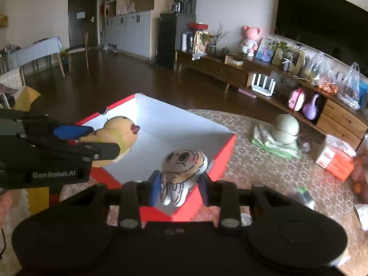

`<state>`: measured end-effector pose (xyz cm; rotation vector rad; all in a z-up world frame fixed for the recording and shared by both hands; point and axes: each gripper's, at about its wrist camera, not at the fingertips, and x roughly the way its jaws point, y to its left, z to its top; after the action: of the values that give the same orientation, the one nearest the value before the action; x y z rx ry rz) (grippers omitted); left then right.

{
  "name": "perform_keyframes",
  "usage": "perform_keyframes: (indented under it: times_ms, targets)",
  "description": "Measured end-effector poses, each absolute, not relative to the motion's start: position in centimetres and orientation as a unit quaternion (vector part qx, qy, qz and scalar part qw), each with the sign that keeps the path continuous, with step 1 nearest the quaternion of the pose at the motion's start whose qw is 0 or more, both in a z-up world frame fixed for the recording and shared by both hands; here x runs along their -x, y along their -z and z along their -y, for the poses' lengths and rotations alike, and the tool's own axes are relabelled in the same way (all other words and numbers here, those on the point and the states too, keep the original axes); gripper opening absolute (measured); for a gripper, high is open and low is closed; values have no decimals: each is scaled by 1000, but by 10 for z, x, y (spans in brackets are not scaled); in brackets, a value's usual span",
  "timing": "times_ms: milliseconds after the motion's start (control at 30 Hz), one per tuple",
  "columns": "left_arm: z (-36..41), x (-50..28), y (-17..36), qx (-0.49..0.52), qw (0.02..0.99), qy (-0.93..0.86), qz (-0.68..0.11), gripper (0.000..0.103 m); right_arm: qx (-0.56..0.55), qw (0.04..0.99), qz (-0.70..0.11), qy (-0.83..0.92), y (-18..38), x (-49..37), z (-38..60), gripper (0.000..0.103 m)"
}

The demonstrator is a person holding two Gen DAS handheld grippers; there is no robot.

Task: Organize objects
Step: 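Carry both held toys over the red box with both tools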

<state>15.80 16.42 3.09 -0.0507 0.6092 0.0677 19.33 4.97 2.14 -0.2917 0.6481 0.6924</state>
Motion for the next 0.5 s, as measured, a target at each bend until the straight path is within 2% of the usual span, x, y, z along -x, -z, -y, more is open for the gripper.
perform_keyframes:
  times_ms: [500]
  targets:
    - [-234, -250, 7, -5, 910, -39, -412, 47, 161, 834, -406, -338, 36, -252, -117, 34]
